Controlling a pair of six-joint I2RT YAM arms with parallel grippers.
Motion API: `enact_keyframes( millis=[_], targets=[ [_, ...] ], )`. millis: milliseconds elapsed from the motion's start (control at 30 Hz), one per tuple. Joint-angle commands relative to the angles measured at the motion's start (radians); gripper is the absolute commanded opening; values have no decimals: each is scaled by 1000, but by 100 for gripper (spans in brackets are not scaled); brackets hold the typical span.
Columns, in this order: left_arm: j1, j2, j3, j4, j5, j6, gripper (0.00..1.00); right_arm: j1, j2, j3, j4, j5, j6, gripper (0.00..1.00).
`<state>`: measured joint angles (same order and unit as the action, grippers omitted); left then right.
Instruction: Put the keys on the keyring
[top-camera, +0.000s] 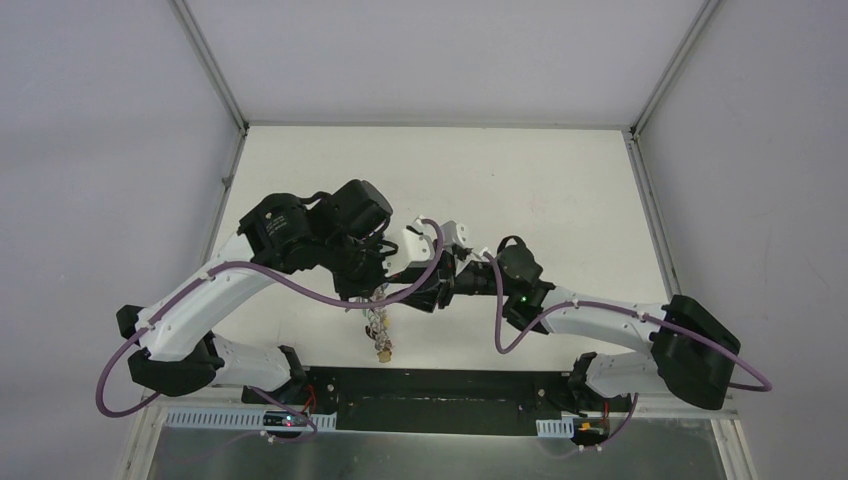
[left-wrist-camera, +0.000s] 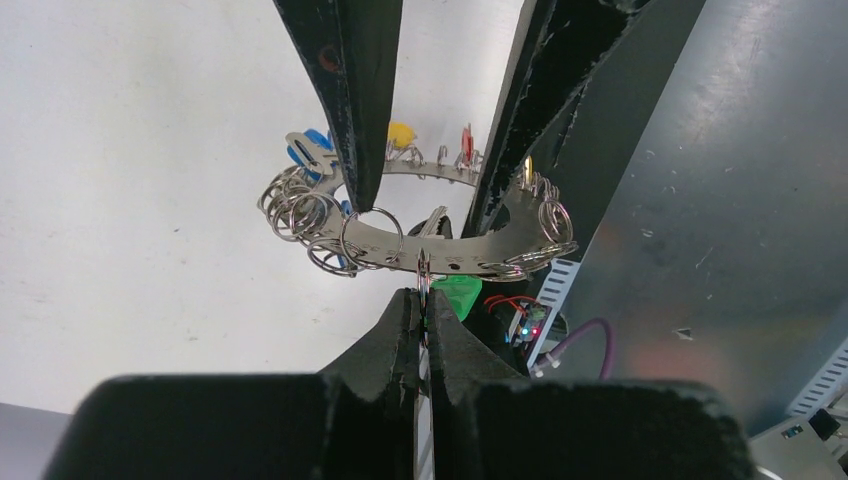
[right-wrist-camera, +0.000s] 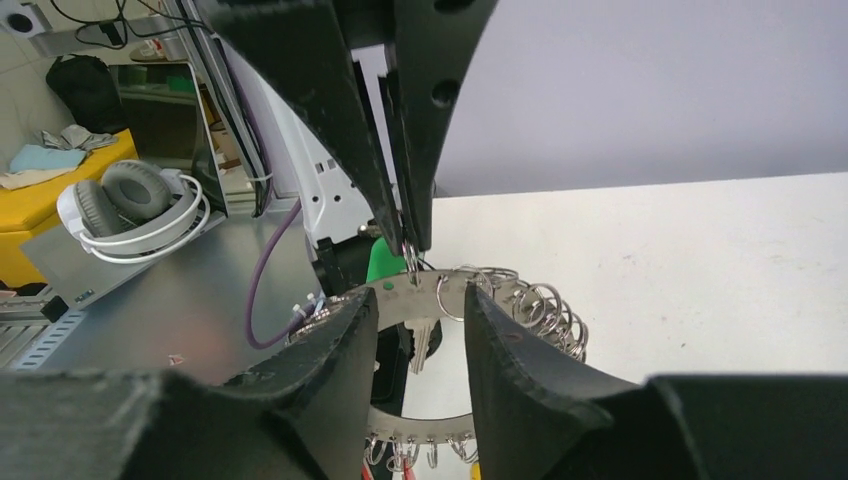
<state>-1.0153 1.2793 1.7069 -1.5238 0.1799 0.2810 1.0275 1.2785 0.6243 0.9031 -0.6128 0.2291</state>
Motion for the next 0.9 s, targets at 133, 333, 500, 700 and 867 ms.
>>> enact_keyframes(
  millis=[133, 333, 500, 700, 867],
  targets=[
    [-6, -11, 24, 12, -20, 1, 0, 5, 47, 61, 132, -51, 54, 28],
    [-5, -39, -3, 43, -14, -3, 0, 12, 77, 71, 153, -61, 65, 28],
    [-5, -75, -35, 90, 15, -8, 0, 17, 83, 76, 153, -61, 62, 29],
    [-6, -86, -50, 108, 20, -10, 0, 24, 98, 92, 152, -81, 63, 30],
    [-5, -84, -54, 115, 27, -14, 0, 28, 109, 99, 154, -80, 66, 30]
  ],
)
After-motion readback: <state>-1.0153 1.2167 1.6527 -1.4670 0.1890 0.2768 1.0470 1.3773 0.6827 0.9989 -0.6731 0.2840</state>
